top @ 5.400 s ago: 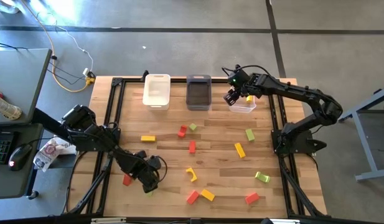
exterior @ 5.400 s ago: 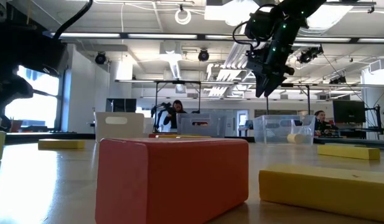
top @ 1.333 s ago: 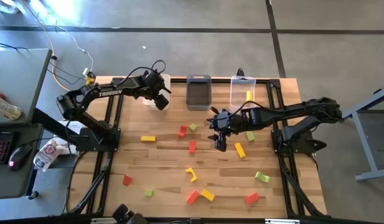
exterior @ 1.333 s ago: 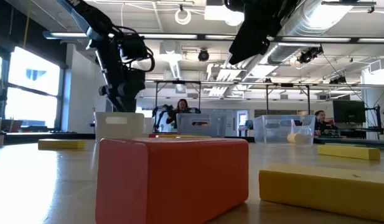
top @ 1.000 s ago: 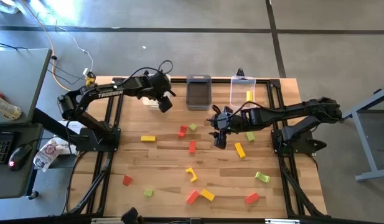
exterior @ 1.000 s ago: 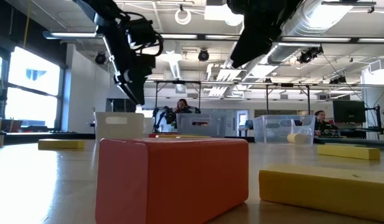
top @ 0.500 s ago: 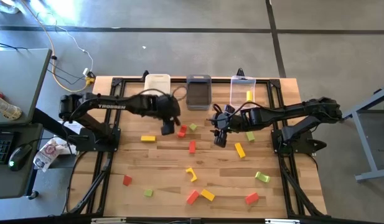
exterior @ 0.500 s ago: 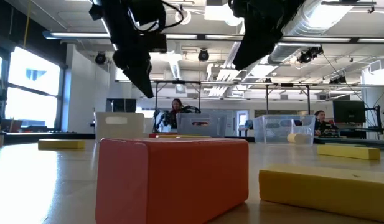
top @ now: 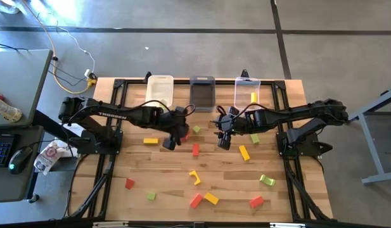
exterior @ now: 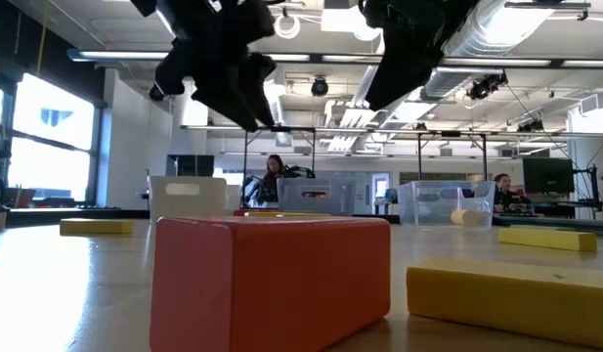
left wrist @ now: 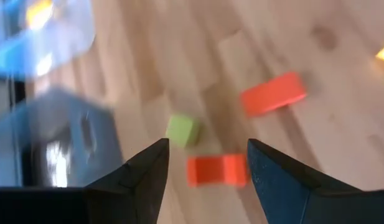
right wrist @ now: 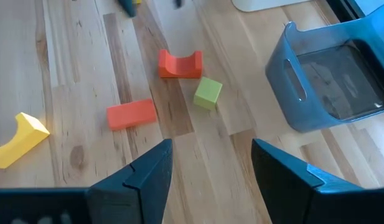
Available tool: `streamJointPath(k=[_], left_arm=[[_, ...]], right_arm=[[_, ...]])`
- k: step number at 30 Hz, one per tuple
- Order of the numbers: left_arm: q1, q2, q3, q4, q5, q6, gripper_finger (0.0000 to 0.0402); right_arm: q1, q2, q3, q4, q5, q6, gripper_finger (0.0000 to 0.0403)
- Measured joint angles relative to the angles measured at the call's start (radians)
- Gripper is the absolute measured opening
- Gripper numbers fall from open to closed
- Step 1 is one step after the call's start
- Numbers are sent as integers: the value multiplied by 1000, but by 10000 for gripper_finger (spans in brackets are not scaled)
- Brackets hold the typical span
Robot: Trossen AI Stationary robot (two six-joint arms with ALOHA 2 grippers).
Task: Sort & place blocks by color
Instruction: Put the orange block into the black bin
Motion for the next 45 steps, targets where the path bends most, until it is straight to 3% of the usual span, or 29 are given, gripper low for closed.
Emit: streamJointPath(k=[5,14,25,40,45], left_arm=[[-27,0,0,29,60,95,201],[-77,40,0,78,64,272,201],[-98,167,1,175,61,316,201],[-98,309,87,117,68,410,201],[-98,324,87,114,129,459,201]], right_arm=[[0,0,0,0,0,0,204],[0,0,0,0,41,-19,204],[0,0,0,1,42,14,204],[0,0,0,-1,41,27,204],[0,0,0,0,42,27,204]])
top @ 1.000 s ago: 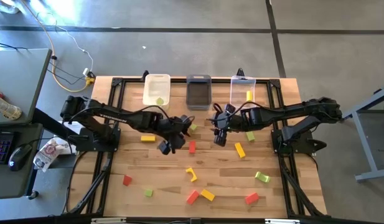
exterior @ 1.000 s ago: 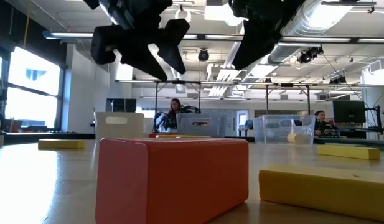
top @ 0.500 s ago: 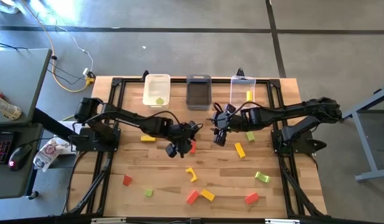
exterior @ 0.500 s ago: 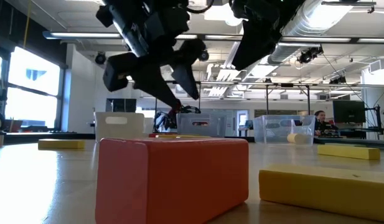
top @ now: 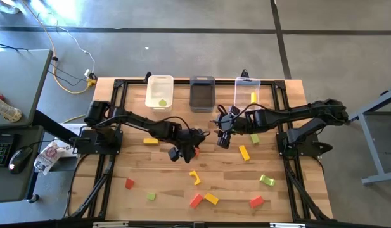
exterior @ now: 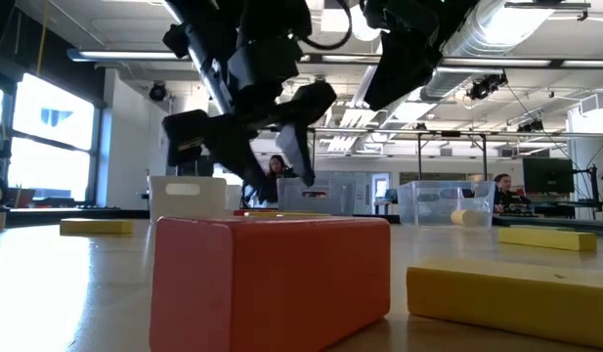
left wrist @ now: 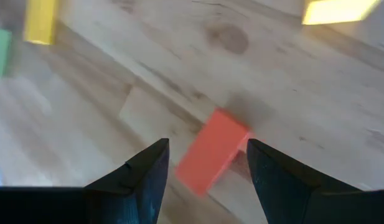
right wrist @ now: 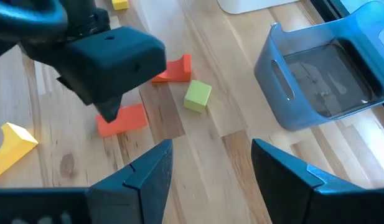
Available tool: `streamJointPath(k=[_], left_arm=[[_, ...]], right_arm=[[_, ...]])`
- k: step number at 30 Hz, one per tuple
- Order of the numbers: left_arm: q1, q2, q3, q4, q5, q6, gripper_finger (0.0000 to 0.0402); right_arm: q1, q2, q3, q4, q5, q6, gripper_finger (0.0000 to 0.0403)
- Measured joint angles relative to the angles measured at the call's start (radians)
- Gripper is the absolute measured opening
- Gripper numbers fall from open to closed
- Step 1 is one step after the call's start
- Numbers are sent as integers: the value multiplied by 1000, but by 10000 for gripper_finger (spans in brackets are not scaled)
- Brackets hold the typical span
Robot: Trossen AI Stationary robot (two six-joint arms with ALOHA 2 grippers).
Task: Sort & place blocks by color
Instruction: Put the orange block into the black bin
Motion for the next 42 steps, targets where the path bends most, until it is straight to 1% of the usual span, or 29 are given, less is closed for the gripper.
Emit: streamJointPath(k=[6,12,20,24,30,35,42], left_arm=[[0,45,1,9,-1,61,201],[0,77,1,51,-8,71,201],[3,103,1,52,-14,117,201],[4,135,5,53,-8,122,193],[3,147,6,25,-8,64,166],[3,143,6,8,0,-22,146],[1,141,7,-25,32,-139,134]], right_arm=[[0,0,0,0,0,3,204],[0,0,0,1,0,18,204],[0,0,0,0,0,18,204],[0,0,0,1,0,18,204],[0,0,0,0,-4,18,204],[0,0,0,0,-5,16,204],[0,0,0,0,-17,19,204]])
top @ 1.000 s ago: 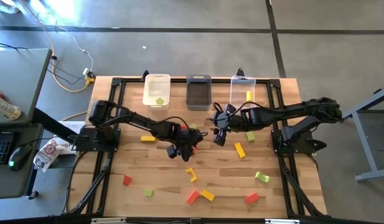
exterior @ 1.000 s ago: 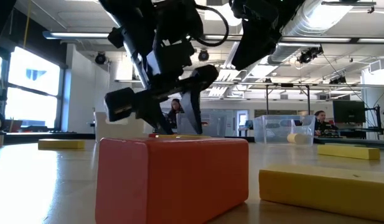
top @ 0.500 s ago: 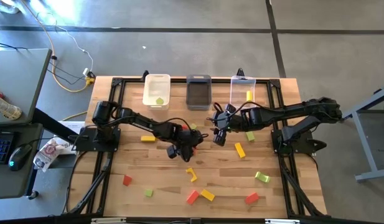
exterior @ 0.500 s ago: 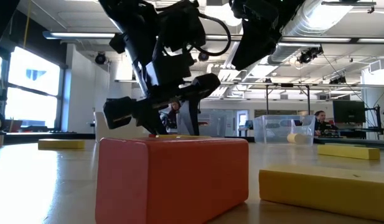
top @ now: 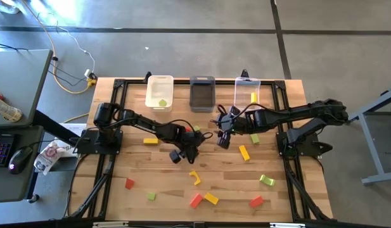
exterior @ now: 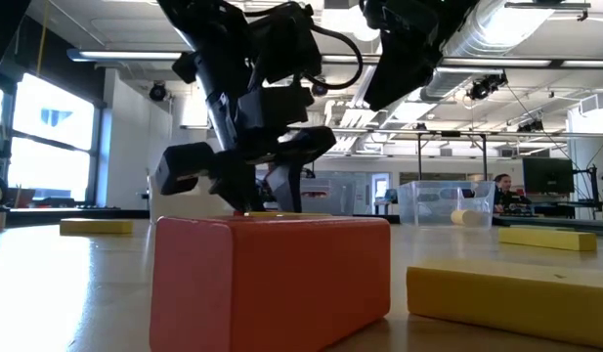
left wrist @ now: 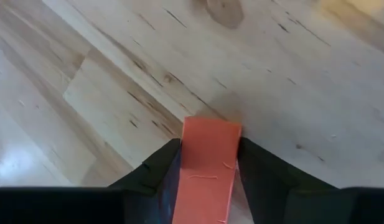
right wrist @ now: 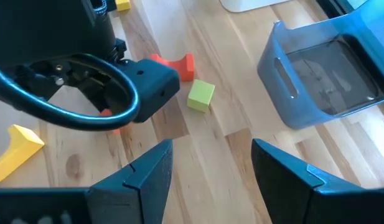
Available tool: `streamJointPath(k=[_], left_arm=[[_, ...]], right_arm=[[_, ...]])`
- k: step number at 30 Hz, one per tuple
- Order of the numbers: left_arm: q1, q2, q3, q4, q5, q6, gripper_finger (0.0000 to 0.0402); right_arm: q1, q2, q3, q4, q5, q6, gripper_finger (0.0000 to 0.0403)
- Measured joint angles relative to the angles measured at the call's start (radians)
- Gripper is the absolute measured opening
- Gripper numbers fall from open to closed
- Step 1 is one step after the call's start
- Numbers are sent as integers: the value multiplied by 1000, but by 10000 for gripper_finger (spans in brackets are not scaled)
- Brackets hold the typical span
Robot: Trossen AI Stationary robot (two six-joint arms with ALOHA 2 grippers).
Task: Sort & place blocks by color
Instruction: Put the orange block into the black bin
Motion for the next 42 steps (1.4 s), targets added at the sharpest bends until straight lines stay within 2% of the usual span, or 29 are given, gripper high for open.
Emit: streamJointPath(k=[10,18,28,42], left_arm=[[2,0,0,-12,14,-72,127],[0,-6,0,-110,121,-138,104],[0,-14,-1,-114,140,-179,99],[64,-117,-11,-102,219,-241,91]], right_arm=[[0,0,0,1,-25,0,204],[0,0,0,1,-25,0,204],[0,0,0,1,-26,0,204],[1,0,0,-2,-81,19,204]])
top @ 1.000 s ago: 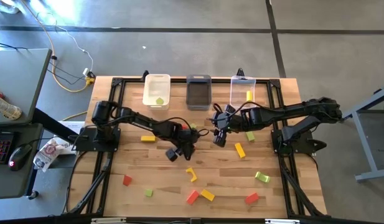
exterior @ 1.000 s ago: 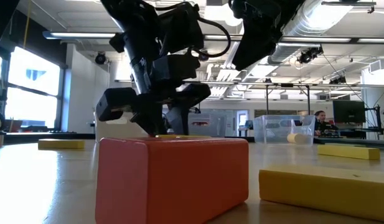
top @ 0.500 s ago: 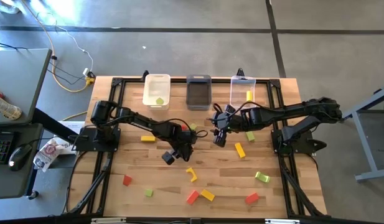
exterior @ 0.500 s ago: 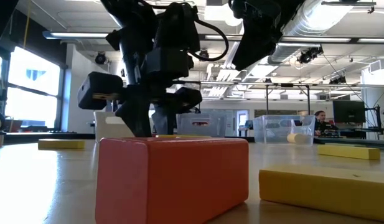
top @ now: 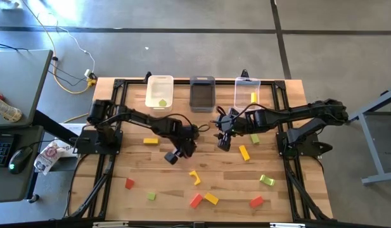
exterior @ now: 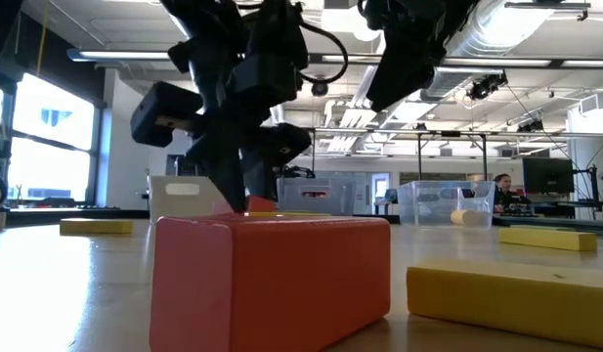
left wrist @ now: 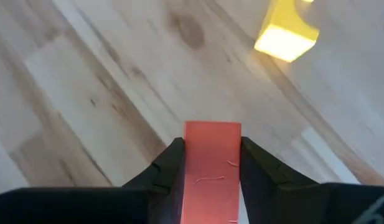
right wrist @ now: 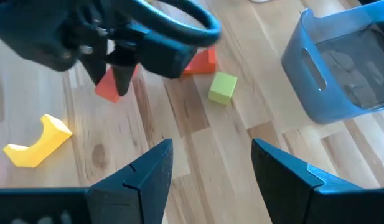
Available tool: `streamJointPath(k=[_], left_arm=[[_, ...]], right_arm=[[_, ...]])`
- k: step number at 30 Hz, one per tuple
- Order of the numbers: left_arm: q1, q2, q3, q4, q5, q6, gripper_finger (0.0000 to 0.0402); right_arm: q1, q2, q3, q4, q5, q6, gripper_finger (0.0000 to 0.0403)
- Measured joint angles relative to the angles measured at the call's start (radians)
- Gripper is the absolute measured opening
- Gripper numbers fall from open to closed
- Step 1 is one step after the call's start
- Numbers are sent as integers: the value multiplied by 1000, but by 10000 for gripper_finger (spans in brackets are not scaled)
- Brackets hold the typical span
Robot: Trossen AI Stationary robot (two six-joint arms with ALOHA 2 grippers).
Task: Sort & place blocks by color
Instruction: Put the orange block into the black bin
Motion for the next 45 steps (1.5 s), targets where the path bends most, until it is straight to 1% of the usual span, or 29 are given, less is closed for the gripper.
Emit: streamJointPath(k=[4,8,15,17,20,23,27,35,36,41,45], left_arm=[[18,-7,1,38,41,-13,91],[29,-17,1,66,44,-20,91],[35,-54,2,96,49,-28,91],[35,-63,4,126,52,-29,91],[37,-95,2,128,53,-37,91],[37,-132,4,138,91,-45,91],[39,-196,3,157,95,-56,91],[58,-327,3,187,96,-74,92],[60,-339,4,210,96,-74,92],[83,-383,4,293,97,-117,92],[104,-400,4,338,96,-160,92]], right_arm=[[0,0,0,-1,-18,-1,204],[0,0,0,2,-39,-3,204],[0,0,0,2,-38,-3,204],[0,0,0,2,-38,-3,204],[0,0,0,4,-38,-4,204],[0,0,0,5,-38,-14,204],[0,0,0,12,-37,-33,204],[0,0,0,45,-35,-137,204],[0,0,0,52,-35,-156,204],[0,0,0,104,-35,-259,204],[0,0,0,140,-31,-310,204]])
